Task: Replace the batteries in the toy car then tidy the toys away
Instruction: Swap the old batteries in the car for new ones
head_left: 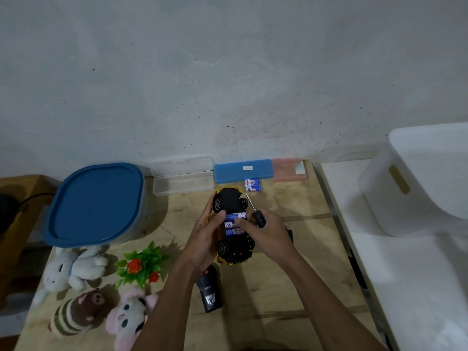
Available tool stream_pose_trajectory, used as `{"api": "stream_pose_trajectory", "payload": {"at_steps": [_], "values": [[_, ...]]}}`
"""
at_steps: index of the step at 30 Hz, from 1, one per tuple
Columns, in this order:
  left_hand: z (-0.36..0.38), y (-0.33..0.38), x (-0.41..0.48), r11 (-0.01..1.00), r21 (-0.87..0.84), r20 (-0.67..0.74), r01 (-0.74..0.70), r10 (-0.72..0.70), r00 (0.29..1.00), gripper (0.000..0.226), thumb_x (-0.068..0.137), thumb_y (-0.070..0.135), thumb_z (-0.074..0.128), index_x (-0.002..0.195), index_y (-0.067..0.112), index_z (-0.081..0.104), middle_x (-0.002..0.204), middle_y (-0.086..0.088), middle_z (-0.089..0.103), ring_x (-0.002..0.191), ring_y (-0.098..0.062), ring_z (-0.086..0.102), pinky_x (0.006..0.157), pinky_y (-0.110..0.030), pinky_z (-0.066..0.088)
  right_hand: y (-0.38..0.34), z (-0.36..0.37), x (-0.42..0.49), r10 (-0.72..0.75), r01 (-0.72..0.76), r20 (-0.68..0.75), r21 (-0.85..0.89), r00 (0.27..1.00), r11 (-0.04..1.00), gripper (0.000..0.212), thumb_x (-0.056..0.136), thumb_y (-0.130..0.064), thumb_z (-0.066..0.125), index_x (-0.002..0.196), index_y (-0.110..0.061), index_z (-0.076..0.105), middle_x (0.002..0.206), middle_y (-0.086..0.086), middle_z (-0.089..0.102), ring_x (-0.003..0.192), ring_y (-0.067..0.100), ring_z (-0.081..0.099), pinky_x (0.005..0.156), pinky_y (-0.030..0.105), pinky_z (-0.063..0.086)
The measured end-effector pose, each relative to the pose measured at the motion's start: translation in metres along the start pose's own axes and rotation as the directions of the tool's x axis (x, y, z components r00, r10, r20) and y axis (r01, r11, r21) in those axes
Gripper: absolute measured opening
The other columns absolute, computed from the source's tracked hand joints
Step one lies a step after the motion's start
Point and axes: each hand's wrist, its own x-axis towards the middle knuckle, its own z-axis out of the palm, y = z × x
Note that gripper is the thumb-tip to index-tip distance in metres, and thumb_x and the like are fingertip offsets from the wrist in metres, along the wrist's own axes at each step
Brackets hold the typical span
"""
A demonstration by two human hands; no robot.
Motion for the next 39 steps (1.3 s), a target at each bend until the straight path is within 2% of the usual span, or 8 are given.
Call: {"api": "stream_pose_trajectory", "payload": {"at_steps": [7, 13, 16, 19, 28, 31, 35, 39], "values": [[-0.001, 0.001, 0.001, 1.0, -0.003, -0.009, 0.013, -0.013, 1.0, 0.052, 0.098, 0.016, 0.05, 0.147, 0.031, 0.041, 0.138, -0.012, 0.06, 0.123, -0.033, 0.06, 0.103, -0.052, 0.047, 0.002, 0.001, 0.001, -0.036, 0.039, -0.046, 0.064, 0.998, 0.997, 0.024, 0.081, -0.025, 0.077, 0.09, -0.008, 0.064, 0.09, 0.004, 0.074, 0.084, 0.013, 0.073, 0.066, 0.027, 0.059], [0.001, -0.002, 0.0, 0.999, 0.011, 0.002, 0.03, -0.03, 1.0, 0.052, 0.096, 0.021, 0.051, 0.146, 0.031, 0.042, 0.133, -0.011, 0.064, 0.121, -0.031, 0.062, 0.102, -0.055, 0.047, -0.001, 0.005, 0.0, -0.006, 0.024, -0.077, 0.237, 0.997, 0.971, 0.017, 0.079, -0.015, 0.079, 0.09, -0.007, 0.068, 0.089, 0.002, 0.076, 0.085, 0.015, 0.073, 0.066, 0.023, 0.056], [-0.001, -0.004, 0.003, 0.999, 0.017, 0.001, 0.029, -0.029, 1.0, 0.053, 0.097, 0.025, 0.055, 0.147, 0.031, 0.041, 0.138, -0.012, 0.06, 0.124, -0.035, 0.059, 0.103, -0.059, 0.045, -0.007, 0.004, 0.001, -0.013, 0.051, -0.14, 0.274, 0.99, 0.96, 0.024, 0.077, -0.012, 0.08, 0.094, -0.001, 0.067, 0.077, -0.002, 0.073, 0.07, 0.003, 0.07, 0.057, 0.014, 0.051], [-0.003, -0.006, 0.005, 0.999, 0.023, 0.003, 0.034, -0.034, 0.999, 0.056, 0.094, 0.028, 0.057, 0.147, 0.031, 0.041, 0.141, -0.013, 0.057, 0.128, -0.037, 0.055, 0.105, -0.063, 0.041, -0.007, 0.0, 0.004, -0.028, 0.079, -0.182, 0.279, 0.983, 0.957, 0.023, 0.077, -0.011, 0.08, 0.092, 0.001, 0.066, 0.072, -0.003, 0.07, 0.06, -0.003, 0.065, 0.052, 0.01, 0.047], [-0.006, -0.004, 0.005, 0.999, 0.01, -0.025, 0.045, -0.045, 0.999, 0.048, 0.096, 0.031, 0.055, 0.143, 0.034, 0.047, 0.136, -0.009, 0.062, 0.122, -0.033, 0.061, 0.097, -0.055, 0.05, -0.005, -0.013, 0.005, -0.083, 0.124, -0.201, 0.202, 0.976, 0.972, 0.017, 0.08, -0.02, 0.077, 0.092, -0.01, 0.074, 0.081, -0.005, 0.076, 0.074, 0.0, 0.069, 0.066, 0.011, 0.05], [-0.009, -0.003, 0.005, 0.999, -0.003, -0.05, 0.045, -0.045, 0.998, 0.045, 0.096, 0.03, 0.05, 0.141, 0.035, 0.049, 0.132, -0.008, 0.065, 0.119, -0.031, 0.063, 0.096, -0.053, 0.051, 0.002, -0.021, 0.006, -0.062, 0.086, -0.22, 0.102, 0.973, 0.991, 0.007, 0.087, -0.027, 0.071, 0.09, -0.022, 0.074, 0.057, -0.018, 0.065, 0.054, -0.005, 0.058, 0.059, 0.009, 0.045], [-0.008, -0.001, 0.004, 0.998, -0.025, -0.065, 0.061, -0.063, 0.996, 0.039, 0.1, 0.028, 0.046, 0.138, 0.035, 0.052, 0.127, -0.007, 0.068, 0.115, -0.03, 0.066, 0.092, -0.05, 0.054, 0.01, -0.028, 0.009, 0.023, -0.01, -0.216, 0.058, 0.976, 0.998, 0.04, 0.085, -0.051, 0.066, 0.083, -0.011, 0.07, 0.062, 0.005, 0.056, 0.059, 0.019, 0.049, 0.06, 0.036, 0.045], [-0.005, -0.002, 0.006, 0.995, -0.045, -0.066, 0.087, -0.09, 0.994, 0.039, 0.101, 0.028, 0.045, 0.139, 0.033, 0.052, 0.128, -0.007, 0.068, 0.115, -0.029, 0.066, 0.087, -0.045, 0.055, 0.006, -0.027, 0.009, 0.092, -0.08, -0.136, 0.087, 0.986, 0.993, 0.047, 0.091, -0.048, 0.058, 0.086, -0.001, 0.062, 0.055, -0.005, 0.044, 0.053, 0.013, 0.04, 0.052, 0.029, 0.035]]}}
